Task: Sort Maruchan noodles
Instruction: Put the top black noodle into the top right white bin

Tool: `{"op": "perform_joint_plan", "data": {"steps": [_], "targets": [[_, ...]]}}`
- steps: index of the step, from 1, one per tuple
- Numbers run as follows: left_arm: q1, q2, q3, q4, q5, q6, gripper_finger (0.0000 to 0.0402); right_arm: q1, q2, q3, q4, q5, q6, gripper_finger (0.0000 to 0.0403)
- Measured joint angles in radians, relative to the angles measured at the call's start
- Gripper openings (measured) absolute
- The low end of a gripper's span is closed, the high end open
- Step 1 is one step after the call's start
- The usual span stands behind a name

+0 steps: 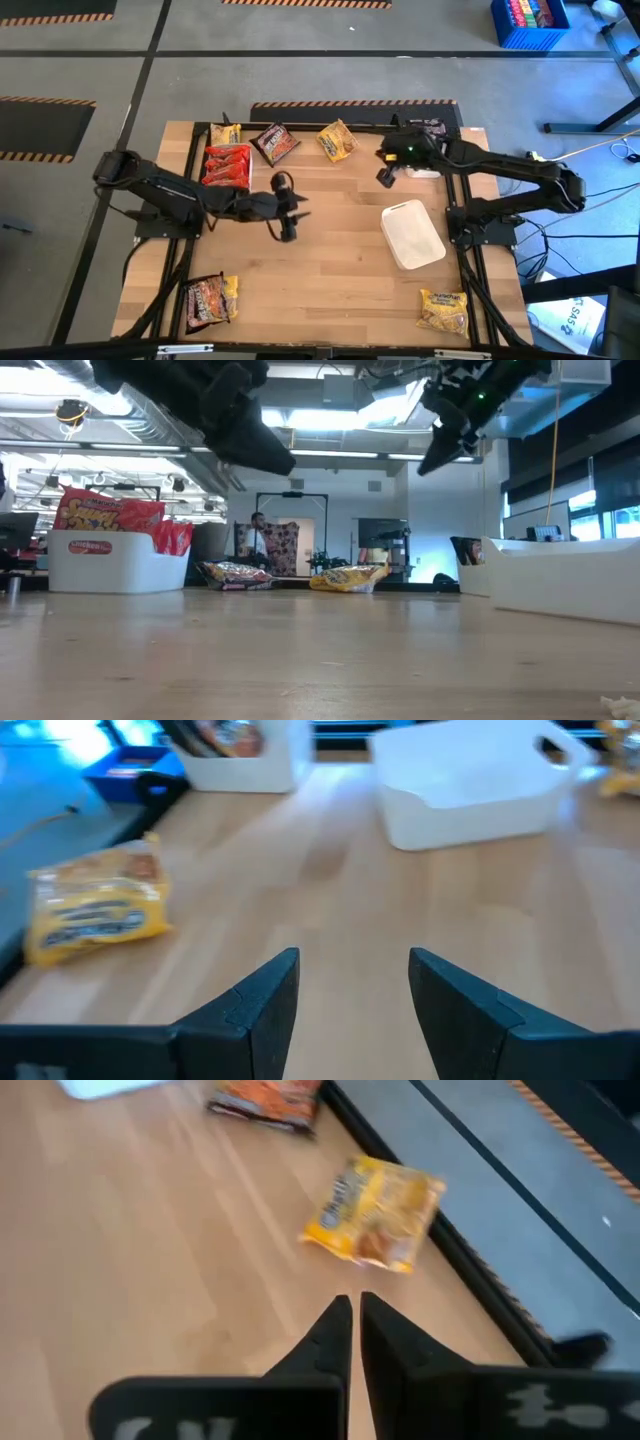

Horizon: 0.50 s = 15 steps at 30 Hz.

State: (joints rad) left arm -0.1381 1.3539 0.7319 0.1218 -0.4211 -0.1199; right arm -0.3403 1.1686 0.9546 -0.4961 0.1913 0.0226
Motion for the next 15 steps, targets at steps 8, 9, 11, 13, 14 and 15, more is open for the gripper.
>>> {"op": "perform_joint_plan", "data": {"steps": [8,9,11,13,14,15], "targets": [[0.168,-0.050,0.025,-0.129,0.012,0.032,0.0205,0.055,0.122,0.000,0.157,-0.001,-0.030,0.0110],[0.202,-0.049,0.048,-0.191,0.024,0.021,0.0211,0.055,0.140,-0.001,0.175,-0.003,-0.031,0.0130],[0.265,-0.034,0.110,-0.290,0.037,0.021,0.0224,0.052,0.176,-0.001,0.225,-0.029,-0.051,0.0169],[0.326,-0.018,0.172,-0.387,0.048,0.023,0.0236,0.052,0.209,-0.001,0.255,-0.079,-0.082,0.0203],[0.357,-0.014,0.202,-0.435,0.050,0.028,0.0242,0.052,0.225,-0.001,0.271,-0.108,-0.103,0.0217],[0.389,-0.010,0.236,-0.467,0.052,0.040,0.0248,0.052,0.242,-0.001,0.295,-0.140,-0.127,0.0230]]}}
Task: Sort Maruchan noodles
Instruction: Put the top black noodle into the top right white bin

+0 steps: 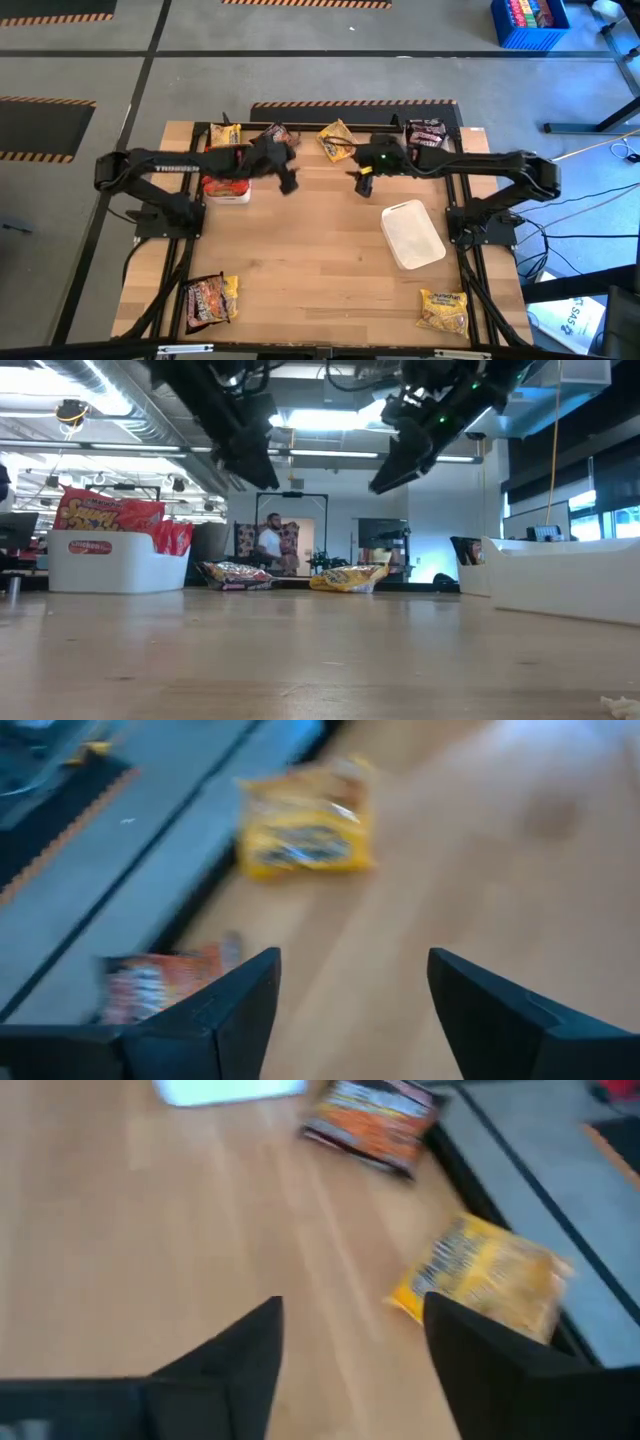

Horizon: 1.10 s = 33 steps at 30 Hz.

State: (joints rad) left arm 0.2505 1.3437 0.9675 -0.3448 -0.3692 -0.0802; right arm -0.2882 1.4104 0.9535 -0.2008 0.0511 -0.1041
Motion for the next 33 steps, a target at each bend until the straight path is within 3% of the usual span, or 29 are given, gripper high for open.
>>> {"op": "perform_joint_plan", "data": {"steps": [6,16,19,26,33], "targets": [[0.206,0.005,0.140,-0.138,0.017,0.052,0.0259,0.000,0.082,0.000,0.119,-0.218,-0.133,0.0261],[0.492,0.054,0.237,-0.236,0.282,0.064,0.0259,0.000,0.205,0.000,0.285,-0.531,-0.223,0.0257],[0.532,0.138,0.301,-0.302,0.329,0.063,0.0259,0.001,0.246,0.000,0.290,-0.572,-0.235,0.0257],[0.591,0.407,0.493,-0.473,0.329,0.058,0.0259,0.000,0.317,0.000,0.336,-0.582,-0.238,0.0257],[0.600,0.606,0.592,-0.500,0.237,0.003,0.0259,0.001,0.330,0.000,0.330,-0.585,-0.237,0.0257]]}}
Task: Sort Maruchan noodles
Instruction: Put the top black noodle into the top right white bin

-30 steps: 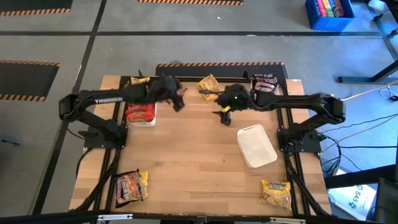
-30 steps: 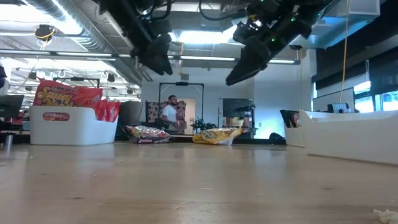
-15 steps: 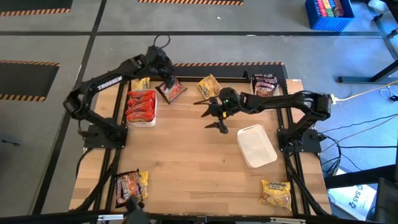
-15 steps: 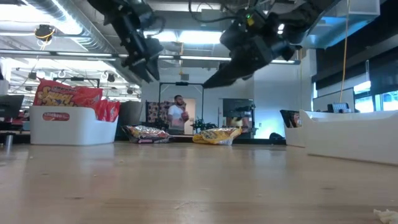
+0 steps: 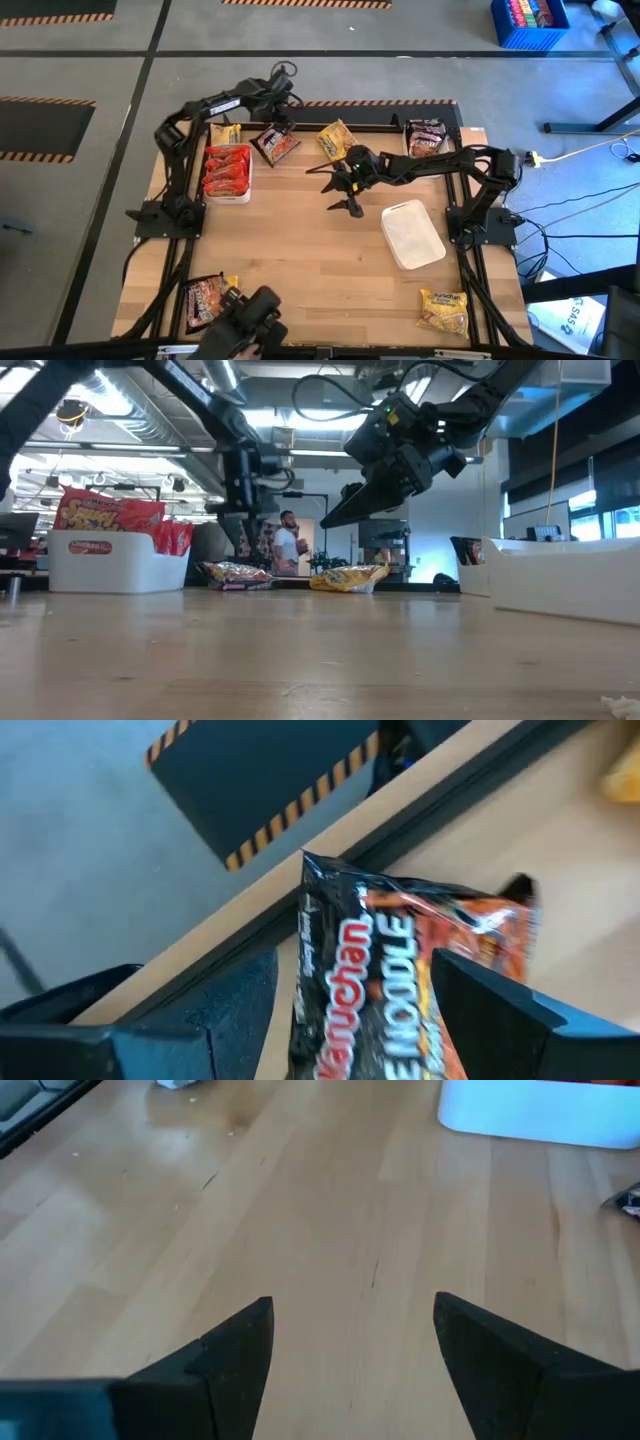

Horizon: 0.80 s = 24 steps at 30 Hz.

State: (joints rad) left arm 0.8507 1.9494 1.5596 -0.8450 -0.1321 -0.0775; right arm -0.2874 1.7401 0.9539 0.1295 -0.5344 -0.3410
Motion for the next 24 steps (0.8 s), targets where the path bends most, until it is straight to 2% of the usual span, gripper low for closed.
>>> {"op": "perform_joint_plan", "data": {"steps": [6,20,24], "targets": [[-0.027,0.075,0.003,-0.005,-0.012,-0.008,0.0259,0.000,0.000,0.000,0.001,-0.008,0.001,0.0257],[-0.094,0.087,0.004,-0.028,-0.130,0.016,0.0259,0.000,0.000,0.000,0.004,-0.008,0.023,0.0257],[-0.101,0.095,-0.013,-0.046,-0.047,0.006,0.0259,0.000,0.000,0.000,0.004,-0.008,0.034,0.0257]]}}
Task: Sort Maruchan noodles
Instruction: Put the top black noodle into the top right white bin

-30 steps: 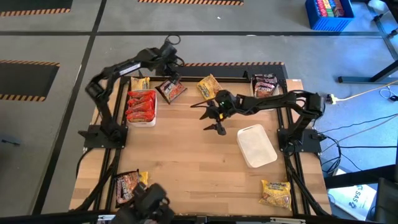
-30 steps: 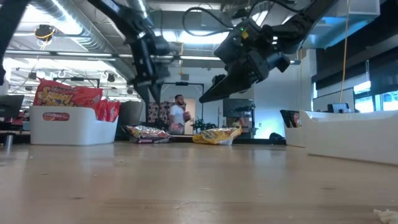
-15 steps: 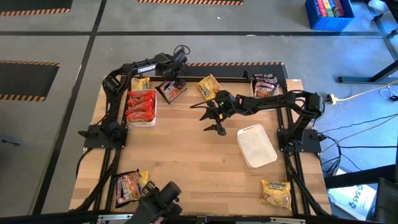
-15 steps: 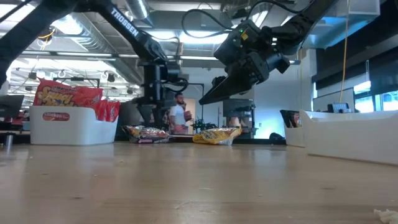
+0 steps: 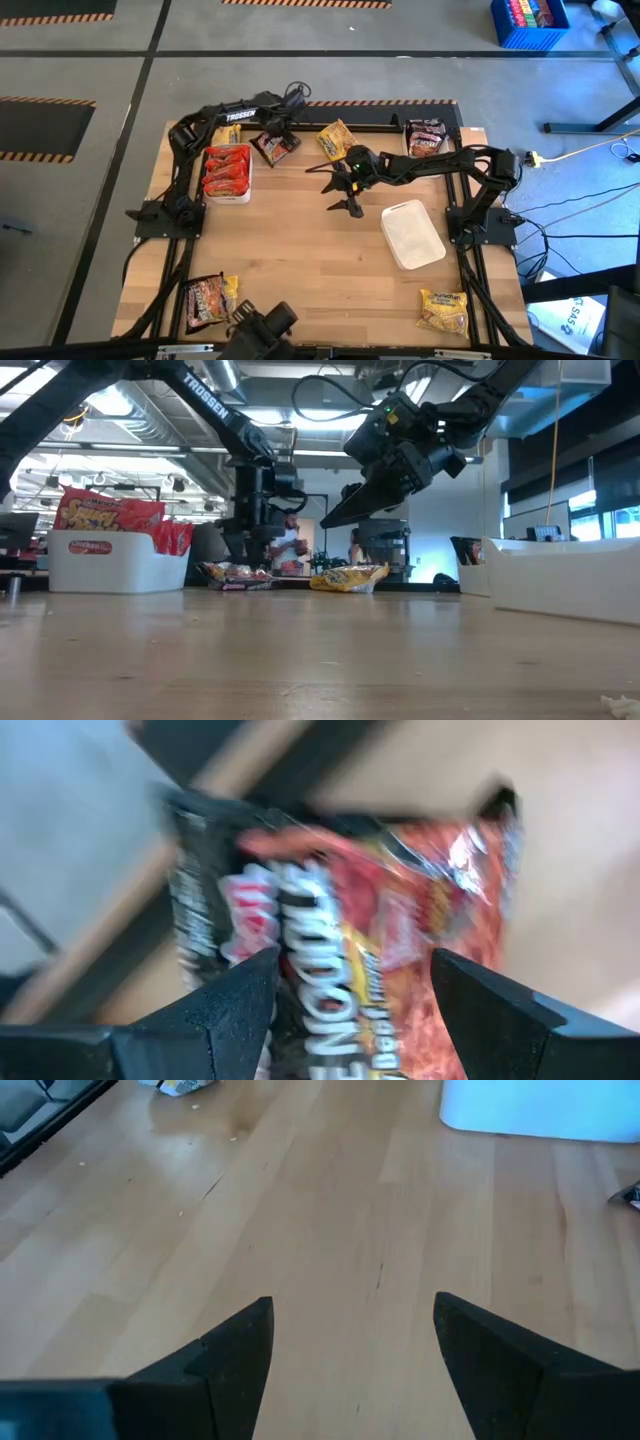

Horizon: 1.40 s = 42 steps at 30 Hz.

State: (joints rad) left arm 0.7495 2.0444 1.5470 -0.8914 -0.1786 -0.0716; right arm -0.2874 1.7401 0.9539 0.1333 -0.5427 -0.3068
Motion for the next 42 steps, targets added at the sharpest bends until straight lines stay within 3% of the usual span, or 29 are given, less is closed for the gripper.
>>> {"op": "perform_joint_plan", "data": {"steps": [8,22,26,36,42], "targets": [[-0.063,-0.004,-0.050,-0.005,0.119,-0.004,0.0259,0.000,-0.015,0.000,-0.037,-0.010,0.088,0.0257],[-0.448,-0.003,-0.052,0.053,0.132,-0.030,0.0259,0.030,-0.139,0.001,-0.453,0.015,0.221,0.0257],[-0.553,-0.002,-0.052,0.089,0.131,-0.031,0.0259,0.068,-0.149,0.001,-0.483,0.060,0.224,0.0257],[-0.754,-0.168,-0.081,0.078,-0.034,-0.123,0.0259,0.127,-0.149,0.001,-0.398,0.184,0.229,0.0257],[-0.806,-0.335,-0.299,0.209,-0.078,-0.218,0.0259,0.124,-0.148,0.001,-0.299,0.213,0.296,0.0257]]}}
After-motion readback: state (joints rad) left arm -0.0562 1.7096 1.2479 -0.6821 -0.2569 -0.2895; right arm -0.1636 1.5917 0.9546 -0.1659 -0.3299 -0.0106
